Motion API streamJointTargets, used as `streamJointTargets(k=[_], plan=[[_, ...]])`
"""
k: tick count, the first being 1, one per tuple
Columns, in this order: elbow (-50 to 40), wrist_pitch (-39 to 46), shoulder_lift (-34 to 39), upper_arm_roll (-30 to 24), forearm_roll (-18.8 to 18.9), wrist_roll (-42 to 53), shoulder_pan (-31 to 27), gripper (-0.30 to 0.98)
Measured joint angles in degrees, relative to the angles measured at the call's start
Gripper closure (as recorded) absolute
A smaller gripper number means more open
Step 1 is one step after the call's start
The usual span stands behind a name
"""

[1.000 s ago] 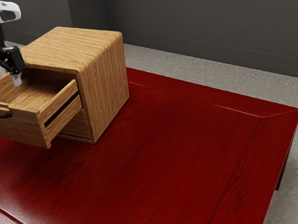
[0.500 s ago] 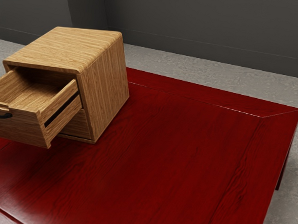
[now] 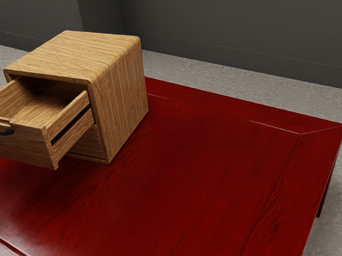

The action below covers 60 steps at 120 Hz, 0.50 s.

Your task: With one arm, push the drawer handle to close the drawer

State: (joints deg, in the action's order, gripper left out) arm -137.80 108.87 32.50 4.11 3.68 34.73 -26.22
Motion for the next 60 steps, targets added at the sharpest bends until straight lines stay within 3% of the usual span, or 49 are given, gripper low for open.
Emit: streamJointTargets(k=[60], plan=[[-0.9, 10.0, -2.2, 0.0, -0.4, 8.6, -0.4, 0.79]])
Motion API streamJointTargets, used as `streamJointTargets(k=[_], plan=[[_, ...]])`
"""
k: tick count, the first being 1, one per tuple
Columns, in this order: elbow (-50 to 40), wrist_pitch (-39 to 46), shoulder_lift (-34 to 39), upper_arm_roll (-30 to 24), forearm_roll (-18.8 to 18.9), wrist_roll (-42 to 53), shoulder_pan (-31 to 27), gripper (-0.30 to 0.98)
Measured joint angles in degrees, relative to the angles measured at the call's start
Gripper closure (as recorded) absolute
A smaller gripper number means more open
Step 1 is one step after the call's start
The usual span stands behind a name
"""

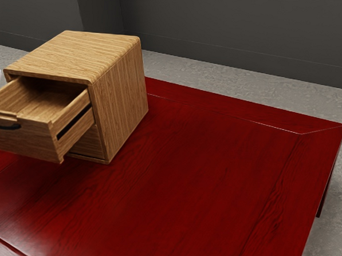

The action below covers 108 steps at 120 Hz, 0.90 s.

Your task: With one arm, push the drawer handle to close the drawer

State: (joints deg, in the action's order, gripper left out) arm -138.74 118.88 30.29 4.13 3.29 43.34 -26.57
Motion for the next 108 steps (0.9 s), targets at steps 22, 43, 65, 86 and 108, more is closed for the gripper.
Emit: streamJointTargets(k=[22, 43, 65, 86, 108], plan=[[0.8, 1.4, -2.1, 0.0, -0.5, 1.7, 0.0, 0.79], [2.3, 2.0, -3.7, 0.0, -0.8, 2.9, 0.0, 0.79], [4.0, 2.2, -5.5, -0.3, -0.8, 3.8, 0.5, 0.78], [6.0, 2.0, -6.9, -0.6, -0.8, 4.4, 0.7, 0.78], [7.8, 1.8, -9.1, -0.7, -0.8, 4.9, 0.7, 0.79]])
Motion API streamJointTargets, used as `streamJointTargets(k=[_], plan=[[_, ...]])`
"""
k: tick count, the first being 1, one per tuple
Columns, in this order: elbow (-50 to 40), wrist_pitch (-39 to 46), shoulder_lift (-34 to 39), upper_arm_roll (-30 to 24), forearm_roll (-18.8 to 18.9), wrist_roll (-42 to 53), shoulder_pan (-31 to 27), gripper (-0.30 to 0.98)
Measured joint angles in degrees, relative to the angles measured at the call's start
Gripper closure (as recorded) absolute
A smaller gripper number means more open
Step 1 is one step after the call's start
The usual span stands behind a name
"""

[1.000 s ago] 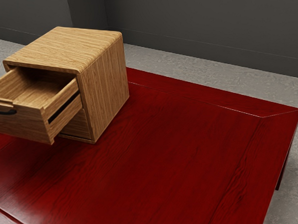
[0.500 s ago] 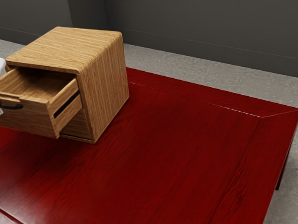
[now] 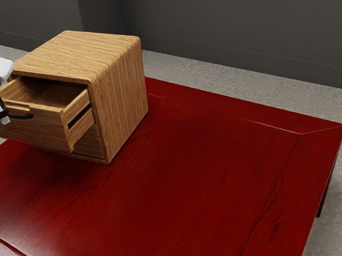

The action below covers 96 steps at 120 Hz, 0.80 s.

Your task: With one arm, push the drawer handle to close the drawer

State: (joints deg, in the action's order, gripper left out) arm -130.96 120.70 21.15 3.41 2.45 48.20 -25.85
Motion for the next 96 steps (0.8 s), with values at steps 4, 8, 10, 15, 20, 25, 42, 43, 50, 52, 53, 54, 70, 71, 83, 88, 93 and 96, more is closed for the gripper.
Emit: streamJointTargets(k=[4, 8, 10, 15, 20, 25, 42, 43, 50, 52, 53, 54, 70, 71, 83, 88, 93, 96], plan=[[0.4, 0.0, -0.4, 0.0, 0.0, 0.1, 0.0, 0.79], [0.8, 0.0, -0.9, 0.0, 0.0, 0.1, 0.0, 0.79], [0.9, 0.0, -1.1, -0.1, 0.0, 0.2, 0.0, 0.79], [1.5, -0.1, -1.8, -0.3, 0.0, 0.3, 0.0, 0.79], [1.9, -0.1, -2.4, -0.5, 0.0, 0.3, 0.1, 0.79], [2.6, -0.1, -3.2, -1.0, -0.1, 0.4, 0.0, 0.79], [5.1, -0.2, -5.6, -2.1, -0.3, 0.6, 0.1, 0.79], [5.2, -0.2, -5.7, -2.1, -0.3, 0.6, 0.1, 0.79], [6.2, -0.4, -6.6, -2.2, -0.3, 0.7, 0.1, 0.79], [6.4, -0.4, -6.9, -2.2, -0.3, 0.7, 0.1, 0.79], [6.6, -0.4, -7.0, -2.2, -0.3, 0.7, 0.1, 0.79], [6.7, -0.5, -7.2, -2.2, -0.4, 0.7, 0.1, 0.79], [8.7, -0.8, -9.0, -2.9, -0.4, 0.9, 0.2, 0.78], [8.8, -0.8, -9.2, -2.9, -0.4, 0.9, 0.2, 0.78], [10.5, -0.9, -10.9, -3.7, -0.4, 1.0, 0.2, 0.79], [11.0, -1.0, -11.4, -3.8, -0.4, 1.0, 0.2, 0.79], [11.4, -1.1, -11.7, -3.9, -0.4, 1.1, 0.2, 0.79], [11.7, -1.1, -11.9, -3.9, -0.4, 1.1, 0.2, 0.79]])
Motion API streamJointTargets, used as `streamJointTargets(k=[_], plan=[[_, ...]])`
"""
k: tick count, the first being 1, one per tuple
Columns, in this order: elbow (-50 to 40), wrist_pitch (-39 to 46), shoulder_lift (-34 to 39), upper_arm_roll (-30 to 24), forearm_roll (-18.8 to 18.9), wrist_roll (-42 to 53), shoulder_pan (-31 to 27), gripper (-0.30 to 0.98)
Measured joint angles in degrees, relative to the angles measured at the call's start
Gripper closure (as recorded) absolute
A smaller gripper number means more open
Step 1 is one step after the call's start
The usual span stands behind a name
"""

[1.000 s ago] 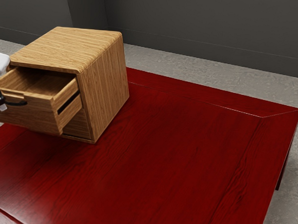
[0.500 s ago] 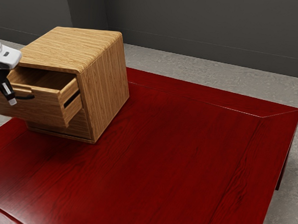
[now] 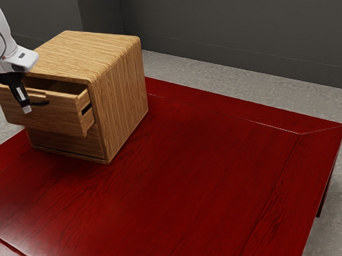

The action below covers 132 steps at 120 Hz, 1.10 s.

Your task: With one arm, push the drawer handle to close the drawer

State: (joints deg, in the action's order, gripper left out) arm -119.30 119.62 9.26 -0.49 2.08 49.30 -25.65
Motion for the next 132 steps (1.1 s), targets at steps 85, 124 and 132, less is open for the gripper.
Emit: streamJointTargets(k=[85, 124, 132], plan=[[7.1, -0.1, -5.8, -1.2, -0.6, 0.6, 0.0, 0.79], [9.6, -0.1, -8.2, -1.2, -0.6, 1.3, -0.1, 0.79], [10.2, -0.1, -9.0, -1.1, -0.6, 1.6, 0.0, 0.79]])
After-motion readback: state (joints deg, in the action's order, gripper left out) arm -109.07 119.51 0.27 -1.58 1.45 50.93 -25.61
